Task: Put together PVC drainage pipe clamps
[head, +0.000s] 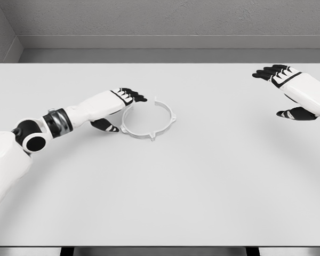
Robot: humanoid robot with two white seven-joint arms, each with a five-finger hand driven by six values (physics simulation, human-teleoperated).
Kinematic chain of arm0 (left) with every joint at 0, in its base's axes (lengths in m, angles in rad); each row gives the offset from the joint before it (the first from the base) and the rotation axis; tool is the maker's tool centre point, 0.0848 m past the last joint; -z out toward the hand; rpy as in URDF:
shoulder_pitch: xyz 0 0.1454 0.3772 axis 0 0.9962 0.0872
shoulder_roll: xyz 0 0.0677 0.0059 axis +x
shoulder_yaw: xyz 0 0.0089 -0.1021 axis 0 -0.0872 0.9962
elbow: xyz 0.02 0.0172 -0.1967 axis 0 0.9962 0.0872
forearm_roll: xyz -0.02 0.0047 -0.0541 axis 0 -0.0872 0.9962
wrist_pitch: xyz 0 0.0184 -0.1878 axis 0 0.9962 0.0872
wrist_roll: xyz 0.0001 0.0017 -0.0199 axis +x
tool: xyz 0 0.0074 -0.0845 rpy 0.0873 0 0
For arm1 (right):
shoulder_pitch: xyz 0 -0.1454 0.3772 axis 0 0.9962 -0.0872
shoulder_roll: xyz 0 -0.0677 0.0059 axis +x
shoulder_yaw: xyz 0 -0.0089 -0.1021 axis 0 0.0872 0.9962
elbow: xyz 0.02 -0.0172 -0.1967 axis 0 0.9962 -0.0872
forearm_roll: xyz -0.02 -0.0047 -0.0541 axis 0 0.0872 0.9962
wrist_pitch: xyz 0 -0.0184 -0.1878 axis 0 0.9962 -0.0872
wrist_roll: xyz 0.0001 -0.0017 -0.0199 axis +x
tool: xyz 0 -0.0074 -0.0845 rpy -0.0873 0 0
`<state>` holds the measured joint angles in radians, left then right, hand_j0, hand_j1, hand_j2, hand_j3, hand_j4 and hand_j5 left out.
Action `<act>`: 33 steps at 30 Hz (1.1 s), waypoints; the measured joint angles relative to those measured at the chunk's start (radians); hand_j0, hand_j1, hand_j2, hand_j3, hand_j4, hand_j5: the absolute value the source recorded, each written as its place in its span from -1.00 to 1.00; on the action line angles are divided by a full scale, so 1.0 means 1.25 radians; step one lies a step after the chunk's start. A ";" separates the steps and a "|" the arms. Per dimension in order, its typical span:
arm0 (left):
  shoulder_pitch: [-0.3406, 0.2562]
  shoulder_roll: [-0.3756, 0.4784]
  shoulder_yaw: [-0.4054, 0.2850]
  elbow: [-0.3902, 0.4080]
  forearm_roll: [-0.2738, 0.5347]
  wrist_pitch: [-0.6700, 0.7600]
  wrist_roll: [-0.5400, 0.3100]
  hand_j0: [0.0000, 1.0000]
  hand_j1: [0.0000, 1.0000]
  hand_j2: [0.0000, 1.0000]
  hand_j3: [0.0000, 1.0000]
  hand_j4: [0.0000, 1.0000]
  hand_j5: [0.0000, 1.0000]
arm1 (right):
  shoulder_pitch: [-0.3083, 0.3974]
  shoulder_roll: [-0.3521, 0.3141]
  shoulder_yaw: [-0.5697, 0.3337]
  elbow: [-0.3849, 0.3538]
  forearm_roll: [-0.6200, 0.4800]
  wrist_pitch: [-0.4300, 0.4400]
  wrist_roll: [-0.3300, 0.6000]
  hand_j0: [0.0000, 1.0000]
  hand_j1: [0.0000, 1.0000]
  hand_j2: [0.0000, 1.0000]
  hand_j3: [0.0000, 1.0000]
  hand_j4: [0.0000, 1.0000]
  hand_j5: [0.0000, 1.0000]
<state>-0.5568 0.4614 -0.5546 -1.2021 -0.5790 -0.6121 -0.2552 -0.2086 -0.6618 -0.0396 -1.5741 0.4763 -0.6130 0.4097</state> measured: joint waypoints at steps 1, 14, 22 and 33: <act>0.000 -0.001 0.000 0.000 -0.002 0.000 0.000 1.00 1.00 1.00 1.00 1.00 1.00 | 0.000 0.000 0.000 0.000 0.000 0.000 0.000 1.00 1.00 1.00 1.00 1.00 1.00; -0.001 -0.017 0.000 0.005 -0.018 0.000 0.000 1.00 1.00 1.00 1.00 1.00 1.00 | 0.000 0.000 0.000 0.000 0.000 0.000 0.000 1.00 1.00 1.00 1.00 1.00 1.00; -0.001 -0.035 0.000 0.004 -0.024 0.000 0.000 1.00 1.00 1.00 1.00 1.00 1.00 | 0.000 0.000 0.000 0.000 0.000 0.000 0.000 1.00 1.00 1.00 1.00 1.00 1.00; -0.004 -0.041 0.000 0.005 -0.026 0.000 0.000 1.00 1.00 1.00 1.00 1.00 1.00 | 0.000 0.000 0.000 0.000 0.000 0.000 0.000 1.00 1.00 1.00 1.00 1.00 1.00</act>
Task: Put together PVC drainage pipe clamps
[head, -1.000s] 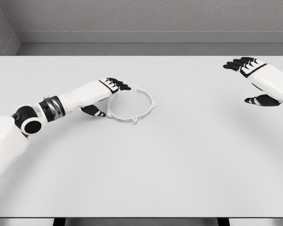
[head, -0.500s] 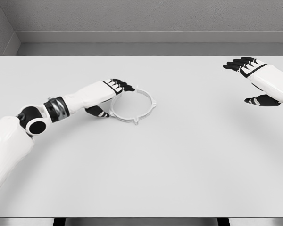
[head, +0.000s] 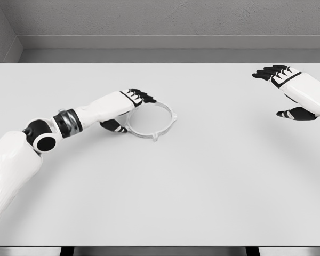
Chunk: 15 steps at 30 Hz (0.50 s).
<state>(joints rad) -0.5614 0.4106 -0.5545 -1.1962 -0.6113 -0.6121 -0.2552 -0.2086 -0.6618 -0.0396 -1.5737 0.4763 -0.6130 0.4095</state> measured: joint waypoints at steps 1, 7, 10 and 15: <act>0.000 -0.001 0.000 0.000 -0.001 0.000 0.000 1.00 1.00 1.00 1.00 1.00 1.00 | 0.000 0.000 0.000 0.000 0.000 0.000 0.000 1.00 1.00 1.00 1.00 1.00 1.00; 0.000 -0.008 0.001 0.000 -0.004 0.000 0.000 1.00 1.00 1.00 1.00 1.00 1.00 | 0.000 0.000 0.000 0.000 0.000 0.000 0.000 1.00 1.00 1.00 1.00 1.00 1.00; 0.000 -0.010 0.001 -0.001 -0.005 0.000 0.000 1.00 1.00 1.00 1.00 1.00 1.00 | 0.000 0.000 0.000 0.000 0.000 0.000 0.000 1.00 1.00 1.00 1.00 1.00 1.00; 0.000 -0.012 0.001 -0.004 -0.005 0.000 0.000 1.00 1.00 1.00 1.00 1.00 1.00 | 0.000 0.000 0.000 -0.001 0.000 0.000 0.000 1.00 1.00 1.00 1.00 1.00 1.00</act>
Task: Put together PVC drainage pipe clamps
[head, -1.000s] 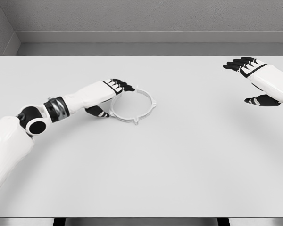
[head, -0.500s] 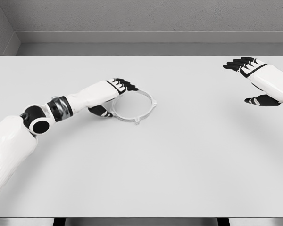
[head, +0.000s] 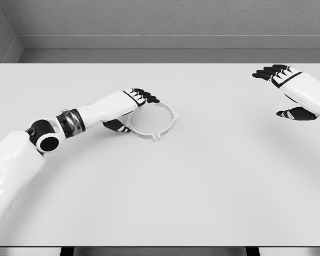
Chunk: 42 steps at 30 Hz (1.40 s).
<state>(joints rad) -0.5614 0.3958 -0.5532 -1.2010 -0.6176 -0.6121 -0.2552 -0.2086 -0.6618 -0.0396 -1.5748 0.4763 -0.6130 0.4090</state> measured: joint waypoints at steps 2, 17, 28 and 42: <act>0.000 0.000 0.000 -0.001 0.000 0.000 0.000 1.00 1.00 1.00 1.00 1.00 1.00 | 0.000 0.000 0.000 0.000 0.000 0.000 0.000 1.00 1.00 1.00 1.00 1.00 1.00; 0.001 -0.016 -0.001 -0.009 -0.017 0.000 0.000 1.00 1.00 1.00 1.00 1.00 1.00 | 0.000 0.000 0.000 0.001 0.000 0.000 0.000 1.00 1.00 1.00 1.00 1.00 1.00; 0.004 -0.020 0.000 -0.014 -0.023 0.000 0.000 1.00 1.00 1.00 1.00 1.00 1.00 | 0.000 0.000 0.000 0.000 0.000 0.000 0.000 1.00 1.00 1.00 1.00 1.00 1.00; -0.017 -0.005 0.008 0.005 -0.013 0.000 0.000 1.00 1.00 1.00 1.00 1.00 1.00 | 0.000 0.000 0.000 0.000 0.000 0.000 0.000 1.00 1.00 1.00 1.00 1.00 1.00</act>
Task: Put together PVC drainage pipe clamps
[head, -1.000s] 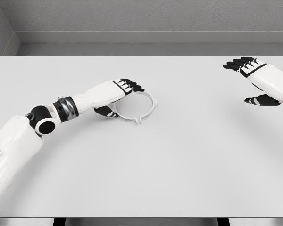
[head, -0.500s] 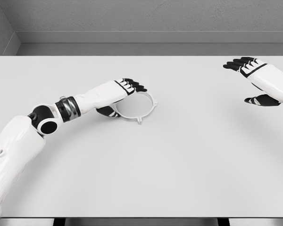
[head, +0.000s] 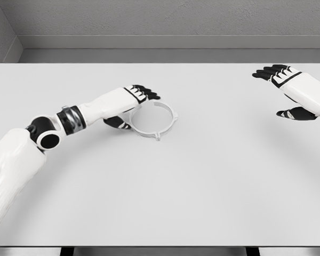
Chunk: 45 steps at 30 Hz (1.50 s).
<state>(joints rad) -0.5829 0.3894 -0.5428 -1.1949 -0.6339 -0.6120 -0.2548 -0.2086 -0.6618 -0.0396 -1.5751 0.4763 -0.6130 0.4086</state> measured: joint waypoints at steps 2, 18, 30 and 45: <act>-0.017 0.001 0.001 0.020 0.001 0.000 0.000 1.00 1.00 1.00 1.00 1.00 1.00 | 0.000 0.000 0.000 0.000 0.000 0.000 0.000 1.00 1.00 1.00 1.00 1.00 1.00; -0.026 -0.008 -0.004 0.070 -0.002 0.000 0.000 1.00 1.00 1.00 1.00 1.00 1.00 | 0.001 0.000 0.000 0.000 0.000 0.000 0.000 1.00 1.00 1.00 1.00 1.00 1.00; -0.022 -0.013 -0.004 0.070 -0.006 0.000 0.000 1.00 1.00 1.00 1.00 1.00 1.00 | 0.001 0.000 0.000 0.000 0.000 0.000 0.000 1.00 1.00 1.00 1.00 1.00 1.00; -0.021 -0.033 -0.004 0.067 -0.009 0.000 0.000 1.00 1.00 1.00 1.00 1.00 1.00 | 0.001 0.000 0.000 0.000 0.000 0.000 0.000 1.00 1.00 1.00 1.00 1.00 1.00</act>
<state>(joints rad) -0.6090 0.3483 -0.5478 -1.1114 -0.6453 -0.6121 -0.2552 -0.2071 -0.6618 -0.0396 -1.5752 0.4763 -0.6130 0.4086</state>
